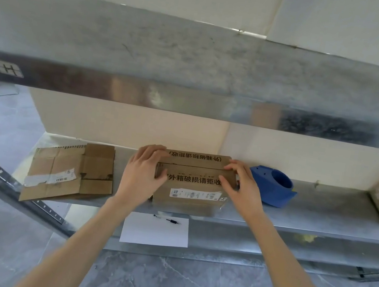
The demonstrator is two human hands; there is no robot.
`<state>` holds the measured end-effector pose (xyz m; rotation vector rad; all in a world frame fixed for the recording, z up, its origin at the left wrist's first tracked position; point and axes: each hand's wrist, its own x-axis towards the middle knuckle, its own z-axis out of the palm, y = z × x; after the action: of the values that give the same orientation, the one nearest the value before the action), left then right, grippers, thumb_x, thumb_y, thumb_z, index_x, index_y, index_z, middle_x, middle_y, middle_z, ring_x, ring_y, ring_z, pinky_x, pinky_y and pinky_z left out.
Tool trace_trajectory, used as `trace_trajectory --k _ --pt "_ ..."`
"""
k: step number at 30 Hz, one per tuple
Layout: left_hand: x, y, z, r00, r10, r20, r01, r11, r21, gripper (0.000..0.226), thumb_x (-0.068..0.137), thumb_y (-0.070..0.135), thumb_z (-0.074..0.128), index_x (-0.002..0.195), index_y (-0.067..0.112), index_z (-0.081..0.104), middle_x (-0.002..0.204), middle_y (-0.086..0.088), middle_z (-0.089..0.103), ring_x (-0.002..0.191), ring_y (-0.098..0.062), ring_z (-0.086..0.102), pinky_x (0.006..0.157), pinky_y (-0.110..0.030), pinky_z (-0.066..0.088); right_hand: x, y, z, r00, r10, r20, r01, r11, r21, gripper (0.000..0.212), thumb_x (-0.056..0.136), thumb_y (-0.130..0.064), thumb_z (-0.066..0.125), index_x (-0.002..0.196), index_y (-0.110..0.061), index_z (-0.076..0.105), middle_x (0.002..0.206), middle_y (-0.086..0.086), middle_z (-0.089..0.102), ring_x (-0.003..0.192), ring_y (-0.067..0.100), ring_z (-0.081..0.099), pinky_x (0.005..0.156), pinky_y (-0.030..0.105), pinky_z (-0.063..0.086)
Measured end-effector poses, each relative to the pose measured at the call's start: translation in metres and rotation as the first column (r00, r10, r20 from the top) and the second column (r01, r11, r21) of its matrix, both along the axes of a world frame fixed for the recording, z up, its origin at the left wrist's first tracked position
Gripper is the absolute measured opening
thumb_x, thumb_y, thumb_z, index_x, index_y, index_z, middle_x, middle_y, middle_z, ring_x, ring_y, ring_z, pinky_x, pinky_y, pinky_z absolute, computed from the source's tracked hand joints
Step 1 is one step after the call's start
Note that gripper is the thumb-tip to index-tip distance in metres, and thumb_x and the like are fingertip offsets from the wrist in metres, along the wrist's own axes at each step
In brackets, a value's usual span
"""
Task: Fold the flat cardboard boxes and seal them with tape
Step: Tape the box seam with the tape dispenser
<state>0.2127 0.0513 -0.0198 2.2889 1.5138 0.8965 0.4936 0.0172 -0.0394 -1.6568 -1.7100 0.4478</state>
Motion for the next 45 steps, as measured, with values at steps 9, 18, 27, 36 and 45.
trace_trajectory --k 9,18,27,36,45 --pt "0.073 -0.018 0.002 0.973 0.123 -0.194 -0.115 0.992 0.051 0.034 0.087 0.028 0.067 0.119 0.017 0.069 0.125 0.001 0.064 0.118 -0.024 0.057 0.114 -0.046 0.03 0.001 0.003 0.004 0.995 0.067 0.072 -0.067 0.998 -0.008 0.034 0.093 -0.039 0.064 0.121 -0.024 0.056 0.134 -0.012 0.047 0.112 0.007 0.053 0.079 0.029 0.054" --pt "0.095 -0.028 -0.005 0.951 0.28 -0.132 -0.279 0.96 0.026 0.03 0.085 0.027 0.07 0.114 0.021 0.073 0.124 0.004 0.066 0.119 -0.026 0.056 0.117 -0.056 0.018 0.1 0.011 0.004 0.948 0.025 0.319 0.024 0.989 -0.149 0.056 0.09 -0.027 0.07 0.14 -0.025 0.044 0.135 0.002 0.049 0.116 0.028 0.053 0.087 0.039 0.049" --pt "0.111 -0.03 -0.01 0.933 0.356 -0.056 -0.356 0.934 0.001 0.029 0.085 0.019 0.071 0.113 0.02 0.073 0.125 0.006 0.066 0.12 -0.024 0.056 0.113 -0.058 0.026 0.178 0.031 -0.013 0.837 0.361 0.41 -0.113 0.849 -0.516 0.086 0.088 -0.042 0.069 0.156 -0.035 0.016 0.142 0.008 0.05 0.122 0.031 0.054 0.094 0.041 0.049" --pt "0.111 -0.031 -0.007 0.931 0.36 -0.064 -0.362 0.932 -0.023 0.029 0.088 0.019 0.069 0.117 0.022 0.072 0.131 0.009 0.063 0.126 -0.021 0.052 0.116 -0.053 0.021 0.198 0.048 -0.021 0.798 0.509 0.323 -0.239 0.759 -0.605 0.094 0.088 -0.047 0.067 0.152 -0.049 -0.001 0.101 0.005 0.066 0.076 0.019 0.063 0.06 0.025 0.045" --pt "0.111 -0.032 0.0 0.936 0.344 -0.076 -0.347 0.938 -0.024 0.029 0.088 0.018 0.07 0.117 0.021 0.073 0.131 0.008 0.063 0.125 -0.021 0.054 0.115 -0.049 0.024 0.191 0.061 -0.009 0.804 0.557 0.209 -0.32 0.7 -0.639 0.097 0.087 -0.045 0.069 0.138 -0.066 -0.009 0.137 0.003 0.051 0.105 0.026 0.059 0.09 0.038 0.052"
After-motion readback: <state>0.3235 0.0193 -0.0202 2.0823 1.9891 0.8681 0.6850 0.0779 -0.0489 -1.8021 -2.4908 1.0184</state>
